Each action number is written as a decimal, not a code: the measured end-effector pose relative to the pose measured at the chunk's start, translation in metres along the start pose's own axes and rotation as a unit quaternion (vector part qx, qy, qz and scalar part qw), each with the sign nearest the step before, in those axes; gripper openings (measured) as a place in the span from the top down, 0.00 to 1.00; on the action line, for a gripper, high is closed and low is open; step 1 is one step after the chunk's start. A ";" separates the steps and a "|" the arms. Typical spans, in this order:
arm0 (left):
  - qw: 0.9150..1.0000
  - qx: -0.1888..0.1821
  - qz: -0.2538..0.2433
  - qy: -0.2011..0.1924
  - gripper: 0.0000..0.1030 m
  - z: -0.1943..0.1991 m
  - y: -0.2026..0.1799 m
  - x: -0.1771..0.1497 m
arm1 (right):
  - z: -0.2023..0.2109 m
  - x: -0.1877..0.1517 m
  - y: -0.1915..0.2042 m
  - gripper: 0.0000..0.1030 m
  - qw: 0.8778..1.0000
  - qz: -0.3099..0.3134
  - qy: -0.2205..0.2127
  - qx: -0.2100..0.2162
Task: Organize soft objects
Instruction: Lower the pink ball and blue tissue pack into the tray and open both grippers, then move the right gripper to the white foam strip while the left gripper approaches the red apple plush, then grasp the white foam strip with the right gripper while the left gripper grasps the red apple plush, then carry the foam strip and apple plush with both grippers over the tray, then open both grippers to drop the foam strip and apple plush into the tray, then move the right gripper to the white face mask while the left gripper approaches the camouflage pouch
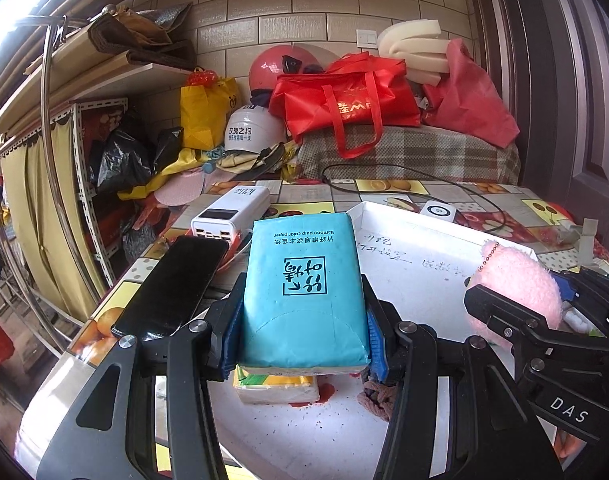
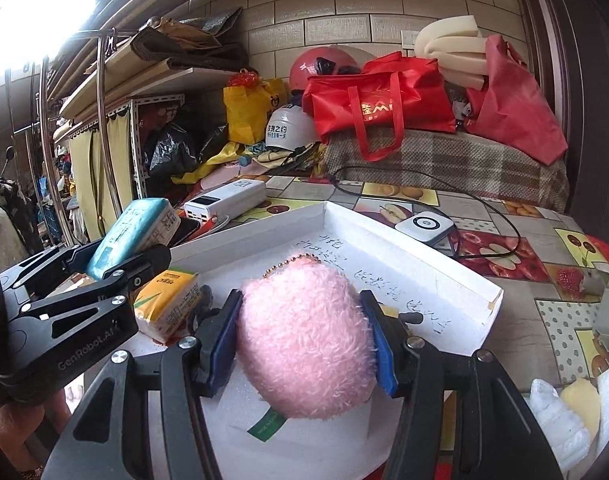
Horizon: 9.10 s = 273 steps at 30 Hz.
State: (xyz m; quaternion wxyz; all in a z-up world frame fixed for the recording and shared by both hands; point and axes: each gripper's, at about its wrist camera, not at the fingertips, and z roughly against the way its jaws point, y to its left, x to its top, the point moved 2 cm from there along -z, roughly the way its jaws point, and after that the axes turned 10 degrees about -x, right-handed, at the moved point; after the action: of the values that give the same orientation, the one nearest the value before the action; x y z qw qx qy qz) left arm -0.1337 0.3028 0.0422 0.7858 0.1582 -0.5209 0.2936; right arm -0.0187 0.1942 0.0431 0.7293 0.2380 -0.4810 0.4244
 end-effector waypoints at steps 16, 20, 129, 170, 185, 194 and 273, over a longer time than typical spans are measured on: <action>0.998 0.049 -0.015 -0.025 0.31 0.005 -0.005 0.003 | -0.004 0.004 0.009 0.41 1.000 0.023 -0.001 -0.020; 0.995 0.079 0.029 -0.048 0.00 0.015 0.012 0.002 | 0.000 0.004 0.009 0.20 0.999 0.024 -0.014 -0.036; 0.910 -0.360 -0.171 0.114 0.01 0.078 -0.207 -0.024 | 0.110 -0.091 -0.255 0.81 0.980 -0.123 0.090 -0.131; 0.988 -0.128 -0.074 -0.033 0.40 0.088 -0.080 -0.034 | 0.157 -0.079 -0.175 0.81 0.994 -0.037 -0.046 -0.093; 0.997 -0.069 -0.029 -0.015 0.40 0.055 -0.029 -0.026 | 0.105 -0.057 -0.080 0.82 1.000 0.019 -0.022 0.007; 0.998 -0.056 -0.012 0.022 0.40 0.023 -0.019 -0.018 | 0.053 -0.040 -0.036 0.82 0.999 0.035 0.024 0.035; 0.963 -0.230 -0.120 0.075 0.00 0.038 -0.163 -0.036 | 0.088 -0.056 -0.174 0.02 0.990 -0.032 0.007 -0.134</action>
State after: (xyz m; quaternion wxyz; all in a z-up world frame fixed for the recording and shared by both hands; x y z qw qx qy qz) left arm -0.0698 0.1444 0.0345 0.8675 0.0120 -0.4908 0.0801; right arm 0.0749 0.0149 0.0404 0.7712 0.1504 -0.5203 0.3346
